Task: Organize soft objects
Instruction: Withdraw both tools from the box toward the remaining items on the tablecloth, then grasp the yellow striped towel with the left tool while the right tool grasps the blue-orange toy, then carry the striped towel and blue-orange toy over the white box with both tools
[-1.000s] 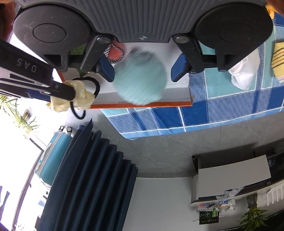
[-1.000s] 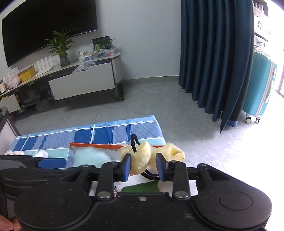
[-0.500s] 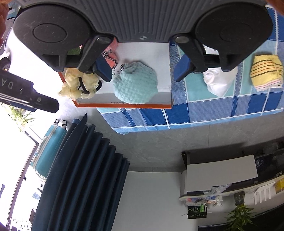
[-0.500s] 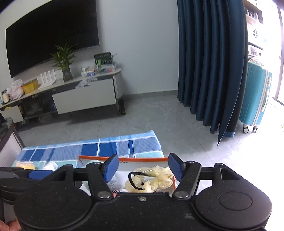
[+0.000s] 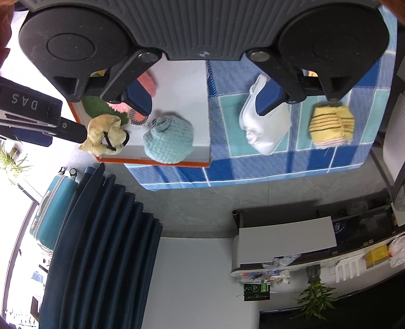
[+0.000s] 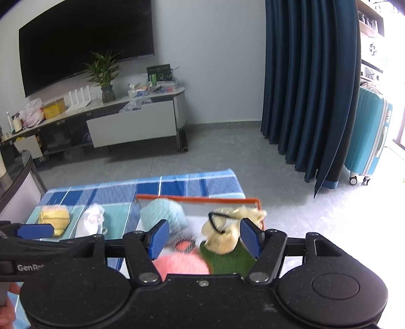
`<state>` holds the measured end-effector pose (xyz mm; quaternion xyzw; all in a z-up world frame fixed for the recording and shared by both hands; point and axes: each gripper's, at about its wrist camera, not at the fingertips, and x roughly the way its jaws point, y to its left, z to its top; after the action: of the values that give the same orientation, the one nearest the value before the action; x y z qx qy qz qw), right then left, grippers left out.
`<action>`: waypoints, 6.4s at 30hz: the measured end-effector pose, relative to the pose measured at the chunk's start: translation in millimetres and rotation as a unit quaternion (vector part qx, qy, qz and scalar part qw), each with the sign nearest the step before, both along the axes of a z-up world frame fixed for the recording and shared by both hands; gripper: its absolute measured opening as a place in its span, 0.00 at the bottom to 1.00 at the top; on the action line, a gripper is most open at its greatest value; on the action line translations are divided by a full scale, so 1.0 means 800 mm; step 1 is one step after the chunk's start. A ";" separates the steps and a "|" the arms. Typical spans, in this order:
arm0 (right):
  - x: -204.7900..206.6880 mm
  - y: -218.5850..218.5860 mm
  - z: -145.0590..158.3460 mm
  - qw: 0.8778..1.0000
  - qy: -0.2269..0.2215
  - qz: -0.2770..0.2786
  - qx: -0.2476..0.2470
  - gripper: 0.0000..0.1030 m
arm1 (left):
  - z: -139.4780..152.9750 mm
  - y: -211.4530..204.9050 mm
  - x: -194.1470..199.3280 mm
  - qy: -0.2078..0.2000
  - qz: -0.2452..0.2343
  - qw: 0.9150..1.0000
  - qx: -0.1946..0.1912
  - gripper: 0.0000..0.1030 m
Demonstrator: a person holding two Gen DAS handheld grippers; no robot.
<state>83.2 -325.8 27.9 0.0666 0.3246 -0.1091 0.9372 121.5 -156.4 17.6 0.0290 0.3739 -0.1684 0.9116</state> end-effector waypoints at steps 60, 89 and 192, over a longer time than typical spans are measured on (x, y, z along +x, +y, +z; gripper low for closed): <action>0.009 0.171 -0.059 0.982 0.077 0.171 0.021 0.73 | -0.043 0.205 -0.056 0.044 0.147 0.988 -0.009 0.90; 0.048 0.214 -0.133 0.957 0.138 0.257 0.004 0.20 | -0.070 0.220 -0.038 0.069 0.153 0.986 -0.018 0.91; -0.168 0.086 0.022 0.996 -0.040 0.078 -0.013 0.11 | 0.002 0.053 -0.159 -0.042 0.010 0.999 -0.012 0.24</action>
<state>-51.5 -257.2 45.8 0.0332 0.2894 -0.0376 0.9559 -5.6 -114.3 19.1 0.0215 0.3339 -0.1622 0.9283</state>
